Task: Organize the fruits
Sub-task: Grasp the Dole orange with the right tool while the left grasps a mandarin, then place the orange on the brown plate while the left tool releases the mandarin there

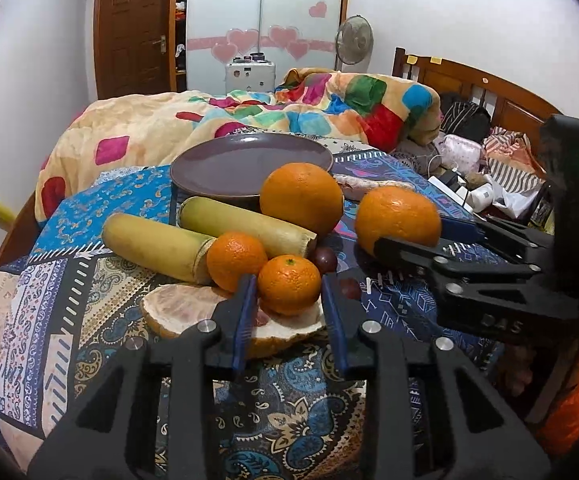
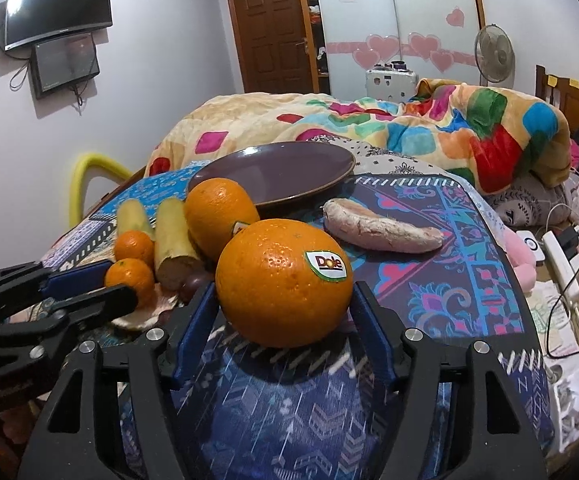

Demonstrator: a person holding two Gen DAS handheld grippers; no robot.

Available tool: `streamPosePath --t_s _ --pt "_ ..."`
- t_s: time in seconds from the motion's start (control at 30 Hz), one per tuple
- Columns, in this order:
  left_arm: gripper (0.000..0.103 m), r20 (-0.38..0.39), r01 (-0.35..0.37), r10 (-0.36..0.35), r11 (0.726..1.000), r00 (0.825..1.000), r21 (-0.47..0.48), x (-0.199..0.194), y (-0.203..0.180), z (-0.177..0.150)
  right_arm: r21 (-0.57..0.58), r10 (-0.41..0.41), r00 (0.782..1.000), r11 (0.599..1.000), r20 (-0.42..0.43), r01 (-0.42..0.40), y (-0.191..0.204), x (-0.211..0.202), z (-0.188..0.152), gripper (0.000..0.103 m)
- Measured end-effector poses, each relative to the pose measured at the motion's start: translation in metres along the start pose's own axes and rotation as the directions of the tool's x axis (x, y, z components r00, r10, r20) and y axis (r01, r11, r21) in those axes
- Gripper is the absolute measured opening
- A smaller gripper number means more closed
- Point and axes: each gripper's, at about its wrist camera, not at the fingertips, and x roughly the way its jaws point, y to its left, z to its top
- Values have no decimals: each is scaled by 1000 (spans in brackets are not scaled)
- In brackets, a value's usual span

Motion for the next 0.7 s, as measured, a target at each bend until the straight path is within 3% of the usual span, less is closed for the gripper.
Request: streamPosePath --t_s 0.37,0.7 --pt "32 49 -23 23 1000 999 -16 -17 5 8 -9 -9 1000 1000 -4 8 6 -16 -4 63" --pt "32 132 -63 68 997 989 -37 -42 31 36 -43 -31 998 999 58 34 19 -32 16 63"
